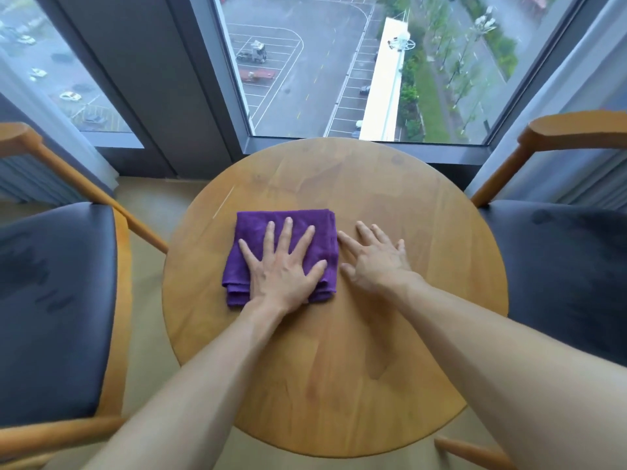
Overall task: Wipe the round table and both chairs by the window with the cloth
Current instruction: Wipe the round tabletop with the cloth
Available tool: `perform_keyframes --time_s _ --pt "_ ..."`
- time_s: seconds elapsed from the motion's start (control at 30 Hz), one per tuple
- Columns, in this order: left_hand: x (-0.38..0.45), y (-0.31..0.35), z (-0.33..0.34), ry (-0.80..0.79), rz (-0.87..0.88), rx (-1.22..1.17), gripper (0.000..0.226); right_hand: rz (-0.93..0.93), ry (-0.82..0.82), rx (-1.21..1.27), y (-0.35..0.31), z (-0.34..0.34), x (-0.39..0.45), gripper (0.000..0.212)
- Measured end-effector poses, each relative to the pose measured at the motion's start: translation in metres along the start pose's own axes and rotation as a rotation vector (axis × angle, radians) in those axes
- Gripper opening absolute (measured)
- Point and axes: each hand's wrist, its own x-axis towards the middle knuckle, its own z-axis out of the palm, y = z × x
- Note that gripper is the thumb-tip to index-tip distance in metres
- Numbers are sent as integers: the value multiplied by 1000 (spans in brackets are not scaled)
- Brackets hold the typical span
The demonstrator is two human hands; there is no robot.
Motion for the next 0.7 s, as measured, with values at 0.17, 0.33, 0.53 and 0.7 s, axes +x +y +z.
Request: perform_keyframes --time_s 0.17,0.33,0.53,0.7 --pt "-6 -80 -11 10 264 101 68 46 -31 -20 -10 -9 6 70" --pt "16 -115 -14 21 -224 -22 64 43 -60 -9 -8 -16 6 68" --pt "63 -39 -16 5 -517 -138 73 0 -3 -12 -3 -8 21 66" --pt "51 -15 -10 -4 4 -4 71 -52 43 -12 11 -19 56 62"
